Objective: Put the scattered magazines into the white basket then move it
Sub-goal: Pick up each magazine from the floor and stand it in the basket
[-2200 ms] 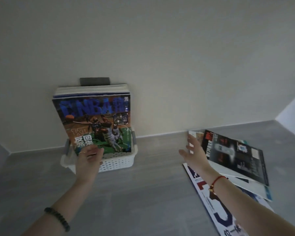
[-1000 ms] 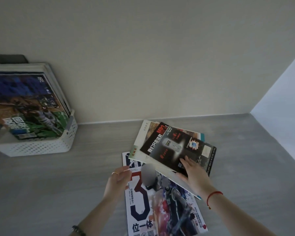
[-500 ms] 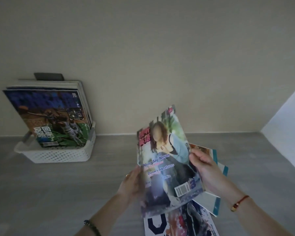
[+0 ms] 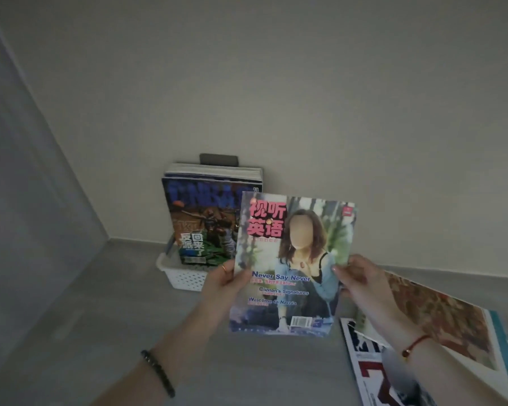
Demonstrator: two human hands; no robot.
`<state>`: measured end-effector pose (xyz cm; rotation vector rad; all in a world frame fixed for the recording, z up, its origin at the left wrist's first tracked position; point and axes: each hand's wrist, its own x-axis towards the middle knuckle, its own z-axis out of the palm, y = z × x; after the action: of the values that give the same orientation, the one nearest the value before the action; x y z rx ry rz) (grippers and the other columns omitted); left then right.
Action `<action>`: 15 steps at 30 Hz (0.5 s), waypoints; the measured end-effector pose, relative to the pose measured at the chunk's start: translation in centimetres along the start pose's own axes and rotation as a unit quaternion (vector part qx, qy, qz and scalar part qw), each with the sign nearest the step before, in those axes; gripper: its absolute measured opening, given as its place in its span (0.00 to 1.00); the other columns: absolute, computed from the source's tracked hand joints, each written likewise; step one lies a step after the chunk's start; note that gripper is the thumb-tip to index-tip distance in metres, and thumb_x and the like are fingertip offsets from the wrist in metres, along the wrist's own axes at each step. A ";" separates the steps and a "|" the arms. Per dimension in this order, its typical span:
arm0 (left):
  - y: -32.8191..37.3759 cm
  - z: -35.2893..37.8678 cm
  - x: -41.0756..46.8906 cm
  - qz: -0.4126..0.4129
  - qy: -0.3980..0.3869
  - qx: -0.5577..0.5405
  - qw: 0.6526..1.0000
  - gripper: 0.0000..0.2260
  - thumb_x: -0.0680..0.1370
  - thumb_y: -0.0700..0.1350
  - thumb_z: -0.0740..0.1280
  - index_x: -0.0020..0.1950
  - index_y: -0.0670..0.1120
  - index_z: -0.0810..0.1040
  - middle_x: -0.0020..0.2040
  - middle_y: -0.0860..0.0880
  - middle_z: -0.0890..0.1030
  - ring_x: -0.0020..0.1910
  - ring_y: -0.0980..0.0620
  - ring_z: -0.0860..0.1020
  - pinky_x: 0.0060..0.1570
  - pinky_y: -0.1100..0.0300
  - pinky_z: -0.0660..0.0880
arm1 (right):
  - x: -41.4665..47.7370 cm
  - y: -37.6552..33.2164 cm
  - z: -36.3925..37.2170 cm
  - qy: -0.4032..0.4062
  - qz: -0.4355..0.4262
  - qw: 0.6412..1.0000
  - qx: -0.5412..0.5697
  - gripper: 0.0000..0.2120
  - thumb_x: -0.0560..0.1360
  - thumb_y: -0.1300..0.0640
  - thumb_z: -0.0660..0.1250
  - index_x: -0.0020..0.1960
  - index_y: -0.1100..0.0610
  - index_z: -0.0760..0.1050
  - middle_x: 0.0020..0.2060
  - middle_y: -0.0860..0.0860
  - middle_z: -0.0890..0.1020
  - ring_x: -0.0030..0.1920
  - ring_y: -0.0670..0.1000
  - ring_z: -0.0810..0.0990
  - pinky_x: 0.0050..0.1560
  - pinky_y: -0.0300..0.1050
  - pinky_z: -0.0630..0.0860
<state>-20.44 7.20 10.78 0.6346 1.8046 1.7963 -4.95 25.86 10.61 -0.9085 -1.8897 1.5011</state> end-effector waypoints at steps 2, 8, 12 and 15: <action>1.3 -3.3 1.8 0.033 0.020 0.036 0.999 0.07 0.74 0.34 0.64 0.41 0.44 0.78 0.30 0.55 0.82 0.32 0.63 0.78 0.35 0.68 0.74 | 1.6 -2.1 3.2 0.017 -0.034 0.999 -0.001 0.09 0.70 0.63 0.69 0.33 0.57 0.73 0.25 0.49 0.81 0.30 0.52 0.79 0.39 0.61 0.77; 4.9 -11.5 7.9 0.093 0.104 0.093 0.986 0.09 0.71 0.41 0.69 0.37 0.56 0.80 0.33 0.58 0.83 0.32 0.63 0.80 0.36 0.66 0.76 | 6.3 -7.3 11.7 0.056 -0.094 0.994 0.027 0.12 0.67 0.62 0.72 0.28 0.55 0.74 0.30 0.57 0.81 0.34 0.54 0.79 0.41 0.58 0.78; 4.7 -14.0 11.4 0.098 0.164 0.139 0.972 0.07 0.68 0.43 0.72 0.36 0.57 0.79 0.37 0.52 0.82 0.34 0.56 0.79 0.39 0.58 0.77 | 8.3 -7.7 15.5 0.085 -0.082 0.993 0.016 0.17 0.67 0.61 0.73 0.23 0.48 0.74 0.23 0.40 0.79 0.29 0.44 0.78 0.36 0.43 0.78; 2.7 -14.8 13.4 0.073 0.183 0.124 0.972 0.06 0.67 0.41 0.74 0.39 0.50 0.82 0.41 0.44 0.83 0.36 0.47 0.80 0.43 0.52 0.80 | 9.1 -6.3 17.3 0.103 -0.069 0.992 -0.011 0.16 0.67 0.62 0.72 0.25 0.48 0.74 0.22 0.39 0.77 0.25 0.38 0.76 0.29 0.32 0.72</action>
<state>-40.30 4.75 12.94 0.5675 2.3103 1.8953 -24.95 21.77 13.08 -0.8872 -1.7826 1.2582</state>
